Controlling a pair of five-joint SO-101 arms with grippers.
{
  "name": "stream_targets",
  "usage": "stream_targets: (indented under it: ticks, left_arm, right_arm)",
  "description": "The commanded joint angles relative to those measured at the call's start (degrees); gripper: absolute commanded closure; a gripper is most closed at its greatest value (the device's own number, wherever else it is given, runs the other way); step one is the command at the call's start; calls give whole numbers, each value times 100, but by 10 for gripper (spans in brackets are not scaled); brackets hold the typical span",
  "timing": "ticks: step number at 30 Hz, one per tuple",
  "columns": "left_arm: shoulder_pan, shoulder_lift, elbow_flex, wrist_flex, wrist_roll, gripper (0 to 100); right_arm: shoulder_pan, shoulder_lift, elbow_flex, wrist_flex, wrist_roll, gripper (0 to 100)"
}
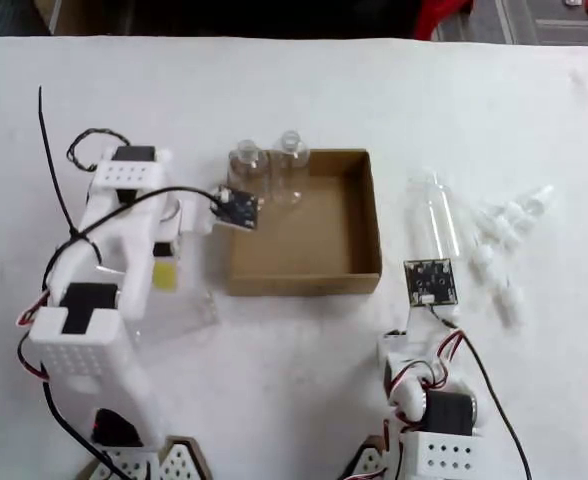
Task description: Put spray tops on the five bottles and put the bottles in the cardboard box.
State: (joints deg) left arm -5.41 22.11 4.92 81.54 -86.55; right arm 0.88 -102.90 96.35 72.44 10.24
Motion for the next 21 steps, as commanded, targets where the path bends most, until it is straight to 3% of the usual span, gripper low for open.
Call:
stream_targets:
  ticks: [1,7,15,21]
  left_arm:
    - [-110,31,-255,88,-149,808]
    - [-110,48,-264,79,-193,814]
    - [-75,57,-484,141,-158,924]
    - [-4,48,-1073,1002,-149,925]
  right_arm:
    - [48,-31,53,31,-26,982]
    - [48,-31,53,31,-26,982]
    - [48,-31,53,31,-26,982]
    - [48,-31,53,31,-26,982]
